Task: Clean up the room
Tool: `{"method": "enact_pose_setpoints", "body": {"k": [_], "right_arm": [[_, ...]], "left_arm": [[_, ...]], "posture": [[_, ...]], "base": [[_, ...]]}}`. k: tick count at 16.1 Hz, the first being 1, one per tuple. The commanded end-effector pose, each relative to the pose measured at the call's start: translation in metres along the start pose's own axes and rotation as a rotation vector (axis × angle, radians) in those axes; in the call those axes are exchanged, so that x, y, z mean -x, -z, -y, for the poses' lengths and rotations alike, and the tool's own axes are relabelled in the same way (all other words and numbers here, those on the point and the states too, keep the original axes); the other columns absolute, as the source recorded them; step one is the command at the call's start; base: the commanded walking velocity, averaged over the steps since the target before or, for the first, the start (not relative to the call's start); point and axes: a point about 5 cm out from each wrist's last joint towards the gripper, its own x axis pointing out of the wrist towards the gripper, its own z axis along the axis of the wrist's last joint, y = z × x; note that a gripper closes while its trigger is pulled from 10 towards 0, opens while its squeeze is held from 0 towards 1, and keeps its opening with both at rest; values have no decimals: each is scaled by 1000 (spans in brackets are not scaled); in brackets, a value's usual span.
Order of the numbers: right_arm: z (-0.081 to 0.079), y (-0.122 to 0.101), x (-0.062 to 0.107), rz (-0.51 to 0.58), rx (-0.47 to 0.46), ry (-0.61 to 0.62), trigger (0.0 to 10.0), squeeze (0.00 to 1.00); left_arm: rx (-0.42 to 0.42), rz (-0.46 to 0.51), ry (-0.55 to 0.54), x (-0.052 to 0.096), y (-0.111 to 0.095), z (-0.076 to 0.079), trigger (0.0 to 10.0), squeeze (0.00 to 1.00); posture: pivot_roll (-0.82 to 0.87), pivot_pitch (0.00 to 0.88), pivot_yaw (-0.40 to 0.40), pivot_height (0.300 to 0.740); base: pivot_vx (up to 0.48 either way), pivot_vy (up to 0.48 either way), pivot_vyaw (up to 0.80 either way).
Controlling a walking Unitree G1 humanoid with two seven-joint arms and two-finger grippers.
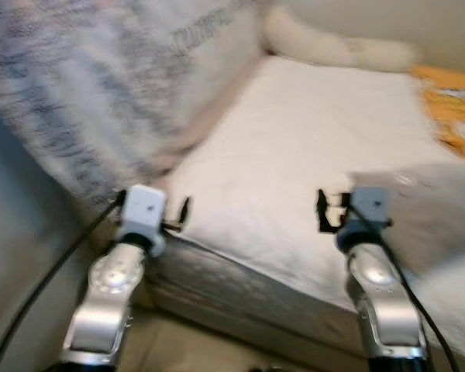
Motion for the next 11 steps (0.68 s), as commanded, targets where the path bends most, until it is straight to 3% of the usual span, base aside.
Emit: {"method": "enact_pose_setpoints", "body": {"k": [1,5,7,11], "right_arm": [[7,-3,-1,24,-33,18,10000,1000],[10,-2,-6,38,35,42,10000,1000],[12,1,-5,22,-2,44,10000,1000],[14,2,-2,31,17,46,10000,1000]], "left_arm": [[3,8,-1,1,1,3,10000,0],[15,32,-15,0,-2,8,10000,0],[40,47,-25,1,-3,4,10000,0],[49,30,-38,2,1,2,10000,0]], "posture": [[120,0,-6,740],[143,0,-35,740],[134,0,-27,740],[121,0,-11,740]], "base": [[0,0,-763],[0,0,-761],[0,0,-466],[0,0,0]]}}
